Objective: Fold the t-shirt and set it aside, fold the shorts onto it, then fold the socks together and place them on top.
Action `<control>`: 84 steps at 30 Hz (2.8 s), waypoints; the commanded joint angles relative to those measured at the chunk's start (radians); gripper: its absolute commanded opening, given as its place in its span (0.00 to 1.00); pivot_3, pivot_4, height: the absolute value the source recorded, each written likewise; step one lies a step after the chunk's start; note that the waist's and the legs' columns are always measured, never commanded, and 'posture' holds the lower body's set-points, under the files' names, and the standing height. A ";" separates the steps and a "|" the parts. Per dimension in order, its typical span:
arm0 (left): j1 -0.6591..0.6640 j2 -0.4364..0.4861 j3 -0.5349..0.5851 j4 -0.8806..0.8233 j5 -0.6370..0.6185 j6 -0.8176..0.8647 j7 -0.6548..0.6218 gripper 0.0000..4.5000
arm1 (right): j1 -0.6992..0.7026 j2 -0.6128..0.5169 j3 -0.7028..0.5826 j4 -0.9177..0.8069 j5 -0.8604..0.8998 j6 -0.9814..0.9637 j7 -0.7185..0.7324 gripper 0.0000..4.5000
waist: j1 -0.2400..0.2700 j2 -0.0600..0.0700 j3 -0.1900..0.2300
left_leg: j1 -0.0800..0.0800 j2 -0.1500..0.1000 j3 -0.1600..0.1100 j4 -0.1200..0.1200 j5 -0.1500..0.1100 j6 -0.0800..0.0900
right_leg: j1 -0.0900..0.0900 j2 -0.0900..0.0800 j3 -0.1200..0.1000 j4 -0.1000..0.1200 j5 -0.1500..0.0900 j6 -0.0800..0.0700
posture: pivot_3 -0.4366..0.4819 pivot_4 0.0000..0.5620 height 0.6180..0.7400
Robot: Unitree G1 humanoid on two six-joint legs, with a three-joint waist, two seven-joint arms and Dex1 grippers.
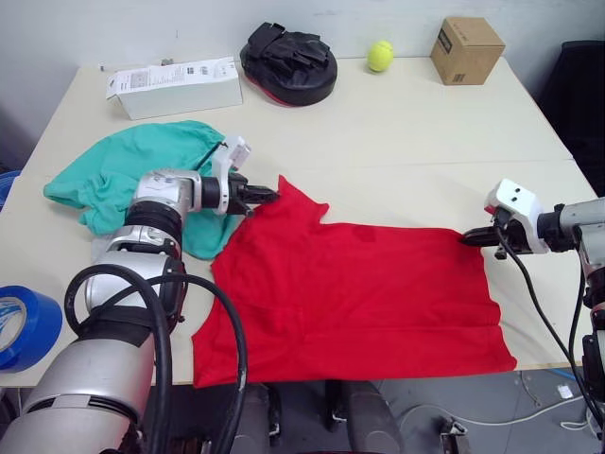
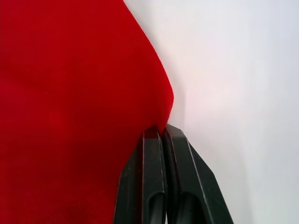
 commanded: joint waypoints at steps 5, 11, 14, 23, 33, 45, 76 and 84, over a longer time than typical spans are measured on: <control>0.167 0.089 -0.024 -0.433 -0.072 -0.001 -0.179 0.00 | 0.106 -0.034 -0.121 -0.148 0.096 -0.174 -0.002 0.00 | 0.000 0.000 0.000 | 0.000 0.000 0.000 0.000 0.000 0.000 | 0.000 0.000 0.001 0.000 0.000 0.000 | 0.48 0.27 1.00; 0.375 0.133 -0.045 -0.807 -0.132 0.097 -0.181 0.00 | 0.224 -0.043 -0.165 -0.258 0.143 -0.234 0.001 0.00 | 0.002 0.000 0.000 | 0.000 0.000 -0.001 0.001 0.000 0.000 | 0.001 -0.001 0.003 0.000 0.000 0.000 | 0.48 0.27 1.00; 0.404 0.127 -0.042 -0.851 -0.147 0.105 -0.143 0.00 | 0.249 -0.038 -0.169 -0.271 0.137 -0.303 -0.031 0.00 | 0.003 0.000 0.000 | 0.000 0.001 -0.003 0.003 0.000 0.000 | 0.004 -0.001 0.005 0.000 0.000 0.000 | 0.48 0.27 1.00; 0.593 0.246 -0.067 -1.136 -0.196 0.030 -0.215 0.00 | 0.333 -0.102 -0.184 -0.221 0.116 -0.691 -0.029 0.00 | 0.001 0.000 0.000 | 0.002 0.001 -0.006 0.003 0.000 0.000 | 0.007 -0.001 0.005 -0.001 0.000 0.000 | 0.48 0.27 1.00; 0.874 0.396 -0.089 -1.290 -0.166 -0.236 -0.266 0.00 | 0.397 -0.181 -0.105 -0.040 0.026 -1.212 -0.043 0.00 | 0.003 0.000 0.000 | 0.005 0.001 -0.006 0.003 0.000 0.000 | 0.009 -0.002 0.005 -0.005 0.000 -0.001 | 0.48 0.27 1.00; 0.932 0.385 -0.084 -1.263 -0.147 -0.310 -0.157 0.00 | 0.357 -0.162 -0.052 0.013 0.034 -1.155 -0.128 0.00 | 0.001 0.000 0.000 | 0.005 0.001 -0.006 0.004 0.000 0.000 | 0.010 -0.002 0.005 -0.004 -0.001 -0.001 | 0.48 0.27 1.00; 1.038 0.465 0.006 -1.421 -0.321 -0.084 -0.097 0.38 | 0.511 -0.257 -0.121 -0.275 0.245 -0.696 0.131 0.56 | 0.003 0.000 0.000 | 0.005 0.002 -0.007 0.005 0.000 0.000 | 0.010 -0.003 0.004 -0.003 -0.001 -0.002 | 0.48 0.27 1.00; 1.078 0.476 0.241 -1.550 -0.671 0.480 0.124 0.93 | 0.593 -0.352 -0.265 -0.727 0.639 0.073 0.155 1.00 | 0.003 0.001 0.000 | 0.005 0.002 -0.012 0.005 0.000 0.000 | 0.012 -0.003 0.004 -0.003 -0.001 -0.002 | 0.48 0.27 1.00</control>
